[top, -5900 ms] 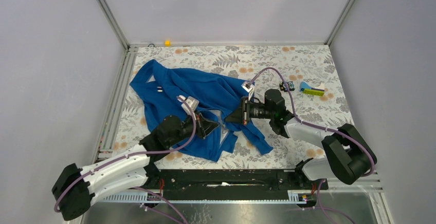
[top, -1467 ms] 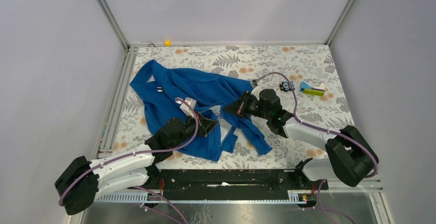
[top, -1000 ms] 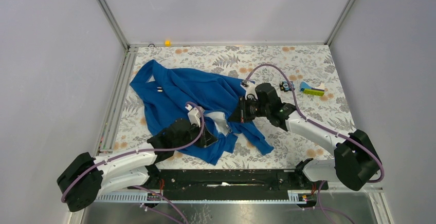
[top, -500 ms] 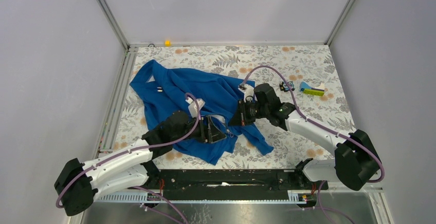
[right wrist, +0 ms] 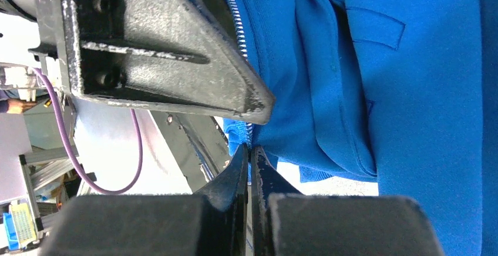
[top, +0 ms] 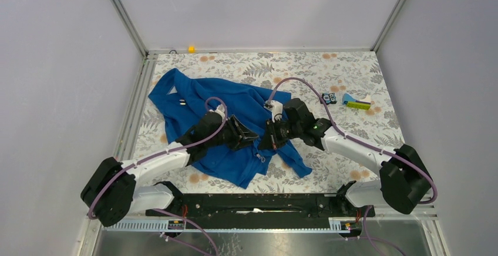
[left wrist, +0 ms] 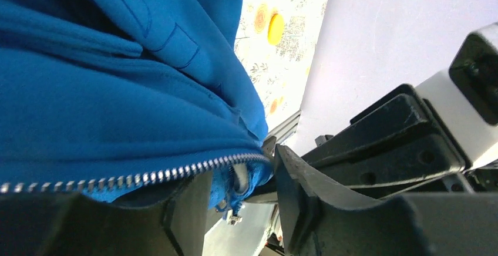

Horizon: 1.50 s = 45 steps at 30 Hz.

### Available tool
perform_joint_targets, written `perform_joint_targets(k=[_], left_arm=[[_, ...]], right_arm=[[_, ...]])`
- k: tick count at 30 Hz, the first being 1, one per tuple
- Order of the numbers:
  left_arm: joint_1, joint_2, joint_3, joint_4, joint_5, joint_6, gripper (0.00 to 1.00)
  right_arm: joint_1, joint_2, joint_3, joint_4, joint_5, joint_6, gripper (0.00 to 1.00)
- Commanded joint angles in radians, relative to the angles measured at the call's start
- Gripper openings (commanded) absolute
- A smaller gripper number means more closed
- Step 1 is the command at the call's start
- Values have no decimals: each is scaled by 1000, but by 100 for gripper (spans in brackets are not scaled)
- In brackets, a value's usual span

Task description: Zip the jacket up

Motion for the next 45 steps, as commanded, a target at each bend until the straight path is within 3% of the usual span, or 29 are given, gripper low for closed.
perform_joint_targets(k=[1, 9, 10, 13, 17, 23, 26, 30, 34, 39, 43, 45], left_arm=[[4, 26, 77, 106, 18, -40, 41], [-4, 48, 65, 129, 28, -31, 38], [-3, 53, 56, 157, 41, -34, 35], [-3, 72, 23, 276, 94, -42, 16], [13, 91, 3, 355, 146, -26, 0], [46, 97, -88, 523, 198, -123, 0], [50, 95, -108, 552, 210, -139, 0], [51, 95, -110, 558, 211, -132, 0], [51, 96, -106, 572, 219, -134, 0], [51, 88, -104, 560, 218, -123, 0], [53, 92, -106, 566, 224, -121, 0], [53, 93, -107, 572, 227, -122, 0]], right_arm=[[25, -2, 46, -1, 20, -42, 0], [42, 4, 50, 13, 42, -33, 0], [42, 3, 54, 12, 47, -27, 0], [42, -5, 60, 10, 72, 3, 2], [41, -24, 44, 9, 112, 69, 33], [-1, -122, -125, 170, 118, 294, 73], [-9, -180, -224, 291, 116, 414, 82], [-11, -179, -308, 432, 83, 532, 82], [-22, -155, -366, 525, 61, 610, 72], [-27, -128, -443, 782, 10, 712, 78], [-28, -110, -439, 804, 15, 708, 77], [-29, -99, -433, 812, 20, 707, 71]])
